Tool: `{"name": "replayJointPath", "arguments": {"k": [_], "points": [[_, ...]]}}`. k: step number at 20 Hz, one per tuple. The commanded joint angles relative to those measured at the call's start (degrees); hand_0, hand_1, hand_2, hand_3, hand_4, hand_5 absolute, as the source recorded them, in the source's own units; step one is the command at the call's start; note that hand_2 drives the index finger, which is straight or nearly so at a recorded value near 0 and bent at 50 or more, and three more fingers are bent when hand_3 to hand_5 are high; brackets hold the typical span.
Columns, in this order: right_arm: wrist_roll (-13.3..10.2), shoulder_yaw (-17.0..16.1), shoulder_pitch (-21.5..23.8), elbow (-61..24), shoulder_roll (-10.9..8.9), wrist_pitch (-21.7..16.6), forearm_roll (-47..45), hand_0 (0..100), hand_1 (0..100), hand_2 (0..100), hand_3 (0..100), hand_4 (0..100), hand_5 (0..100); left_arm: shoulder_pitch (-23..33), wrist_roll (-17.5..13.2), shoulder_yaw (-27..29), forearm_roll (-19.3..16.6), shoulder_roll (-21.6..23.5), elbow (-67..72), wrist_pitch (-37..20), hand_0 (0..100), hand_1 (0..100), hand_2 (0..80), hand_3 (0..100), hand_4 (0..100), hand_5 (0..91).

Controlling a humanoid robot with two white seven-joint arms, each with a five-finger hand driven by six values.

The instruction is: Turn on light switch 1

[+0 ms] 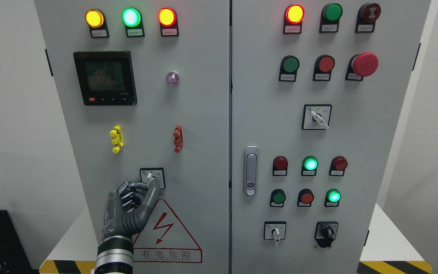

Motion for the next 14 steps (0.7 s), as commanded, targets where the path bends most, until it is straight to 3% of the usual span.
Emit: {"name": "replayJointPath", "arguments": {"k": [1,14], "points": [[0.0,0.0,0.0,0.0,0.00,0.0,0.0,31,0,0,0,0,0,-0.2,0.0,0.0,-0.2,0.0,0.6,0.0,21,56,58.3,94,93,87.3],[0.0,0.0,0.0,0.0,0.00,0.0,0.0,31,0,0,0,0,0,-0.7,0.0,-0.1,-0.2,0.0,1.0,0.0,21,57,59.2,94,93,87.3]]}}
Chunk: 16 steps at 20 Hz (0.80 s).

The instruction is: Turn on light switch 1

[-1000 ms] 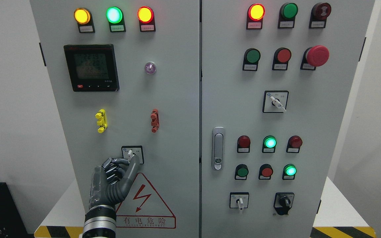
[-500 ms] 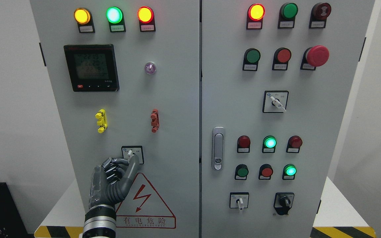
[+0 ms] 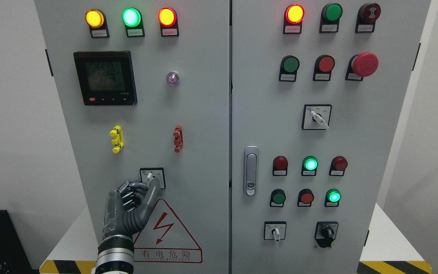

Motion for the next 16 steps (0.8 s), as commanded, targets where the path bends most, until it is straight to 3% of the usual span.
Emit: {"name": "replayJointPath", "arguments": {"k": [1,12,16], "points": [[0.0,0.0,0.0,0.0,0.00,0.0,0.0,31,0,0,0,0,0,-0.2,-0.1,-0.1,0.0,0.0,0.3,0.0,21,57,59.2,94,93,87.3],[0.0,0.0,0.0,0.0,0.00,0.0,0.0,31,0,0,0,0,0,-0.2,-0.1,-0.1,0.0,0.0,0.7,0.0,22,57,60.0,95,93,87.4],[0.0,0.0,0.0,0.0,0.00,0.0,0.0,31,0,0,0,0,0,-0.3,-0.1,-0.1,0.0,0.0,0.9,0.0,26,57,60.1,95,93,87.4]]}}
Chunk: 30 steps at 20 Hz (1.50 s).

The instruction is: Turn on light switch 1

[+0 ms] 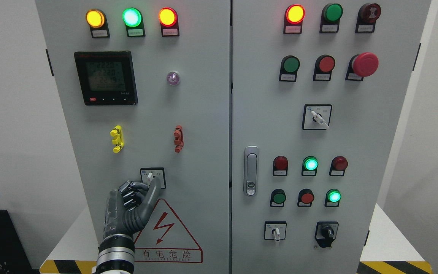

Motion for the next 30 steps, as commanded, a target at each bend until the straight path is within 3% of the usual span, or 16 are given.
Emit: {"name": "replayJointPath", "arguments": {"k": [1,16,30], "points": [[0.0,0.0,0.0,0.0,0.00,0.0,0.0,31,0,0,0,0,0,-0.2,-0.2,-0.1,0.1,0.0,0.6,0.0,28,56,60.1,95,94,87.4],[0.0,0.0,0.0,0.0,0.00,0.0,0.0,31,0,0,0,0,0,-0.5,-0.2,-0.2,0.4,0.0,0.7,0.0,36,53,60.1,95,94,87.3],[0.0,0.0,0.0,0.0,0.00,0.0,0.0,31,0,0,0,0,0,-0.6,-0.2,-0.2,0.6,0.0,0.7,0.0,52,49,59.5,95,94,87.3]]}}
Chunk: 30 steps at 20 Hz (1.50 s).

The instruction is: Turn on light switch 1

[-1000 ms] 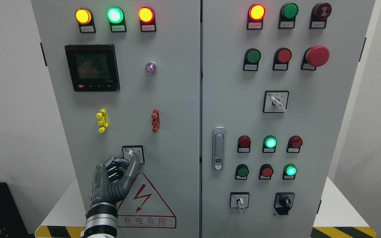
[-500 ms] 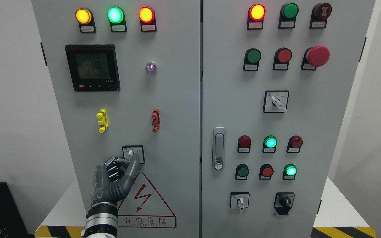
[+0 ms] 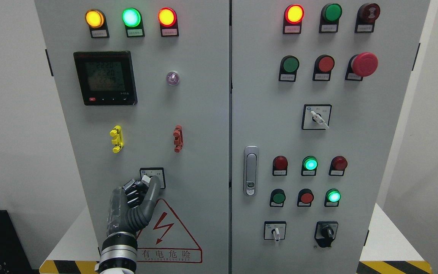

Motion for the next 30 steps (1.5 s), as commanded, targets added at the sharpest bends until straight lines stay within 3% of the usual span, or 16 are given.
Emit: {"name": "replayJointPath", "arguments": {"k": [1,8,10,15,18,23,30], "points": [[0.0,0.0,0.0,0.0,0.00,0.0,0.0,31,0,0,0,0,0,0.0,0.7,0.1,0.0,0.0,0.1,0.3,53,48,59.5,95,94,87.3],[0.0,0.0,0.0,0.0,0.00,0.0,0.0,31,0,0,0,0,0,0.1,0.7,0.1,0.1,0.0,0.1,0.3,57,46,59.4,95,94,87.3],[0.0,0.0,0.0,0.0,0.00,0.0,0.0,31,0,0,0,0,0,0.1,0.7,0.1,0.1,0.0,0.1,0.3,52,47,59.4,95,94,87.3],[0.0,0.0,0.0,0.0,0.00,0.0,0.0,31,0,0,0,0,0,-0.2,0.7,0.0,0.1,-0.1,0.1,0.3,24,49,59.9,95,93,87.2],[0.0,0.0,-0.1,0.0,0.00,0.0,0.0,31,0,0,0,0,0,-0.2,0.7,0.0,0.2,-0.1,0.1,0.3,12,47,60.5,95,94,87.2],[0.0,0.0,0.0,0.0,0.00,0.0,0.0,31,0,0,0,0,0,0.0,0.6,0.0,0.2,-0.1,0.0,0.3,4,44,61.7,95,94,87.1],[0.0,0.0,0.0,0.0,0.00,0.0,0.0,31,0,0,0,0,0,1.1,0.6,0.1,0.1,0.0,-0.2,-0.2,2,44,61.8,95,94,87.1]]}}
